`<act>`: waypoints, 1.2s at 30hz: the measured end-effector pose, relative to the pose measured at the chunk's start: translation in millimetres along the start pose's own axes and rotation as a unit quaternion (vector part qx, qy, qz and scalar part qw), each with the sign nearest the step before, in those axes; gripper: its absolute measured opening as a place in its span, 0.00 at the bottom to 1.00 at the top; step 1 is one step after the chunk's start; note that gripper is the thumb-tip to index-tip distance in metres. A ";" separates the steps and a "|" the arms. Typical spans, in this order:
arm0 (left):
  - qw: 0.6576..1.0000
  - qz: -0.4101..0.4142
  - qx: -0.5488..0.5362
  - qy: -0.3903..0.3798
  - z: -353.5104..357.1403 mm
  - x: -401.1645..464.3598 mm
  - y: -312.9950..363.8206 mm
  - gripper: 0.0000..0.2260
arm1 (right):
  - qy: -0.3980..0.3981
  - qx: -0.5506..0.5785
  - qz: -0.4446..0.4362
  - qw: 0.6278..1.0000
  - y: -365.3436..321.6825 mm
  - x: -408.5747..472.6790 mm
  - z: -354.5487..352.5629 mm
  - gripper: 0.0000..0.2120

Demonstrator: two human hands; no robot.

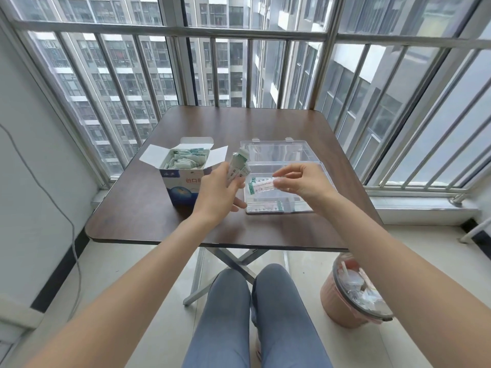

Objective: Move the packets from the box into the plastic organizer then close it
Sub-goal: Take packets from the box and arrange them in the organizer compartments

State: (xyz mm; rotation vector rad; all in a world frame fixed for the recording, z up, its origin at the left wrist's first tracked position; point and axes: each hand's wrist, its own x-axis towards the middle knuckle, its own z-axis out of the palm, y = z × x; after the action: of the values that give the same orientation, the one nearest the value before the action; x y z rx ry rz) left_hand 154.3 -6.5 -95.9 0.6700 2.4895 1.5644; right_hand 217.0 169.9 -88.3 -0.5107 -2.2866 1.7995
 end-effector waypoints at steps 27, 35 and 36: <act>0.985 0.022 0.173 -0.009 12.1 12.6 -13.9 0.04 | 0.007 -0.496 -0.044 0.867 6.6 12.3 37.0 0.10; 0.987 0.019 0.160 -0.014 11.6 11.8 -14.0 0.05 | -0.036 -0.497 -0.050 0.866 3.2 7.2 40.1 0.09; 0.987 0.018 0.159 -0.014 11.5 11.8 -13.4 0.05 | -0.045 -0.491 -0.047 0.869 2.4 6.9 39.7 0.09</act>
State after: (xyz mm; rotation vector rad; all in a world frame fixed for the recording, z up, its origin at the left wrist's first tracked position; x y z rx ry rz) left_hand 143.5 3.1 -111.4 0.7759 2.7472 1.1650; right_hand 197.0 137.1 -100.8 -0.4190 -3.0955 0.4796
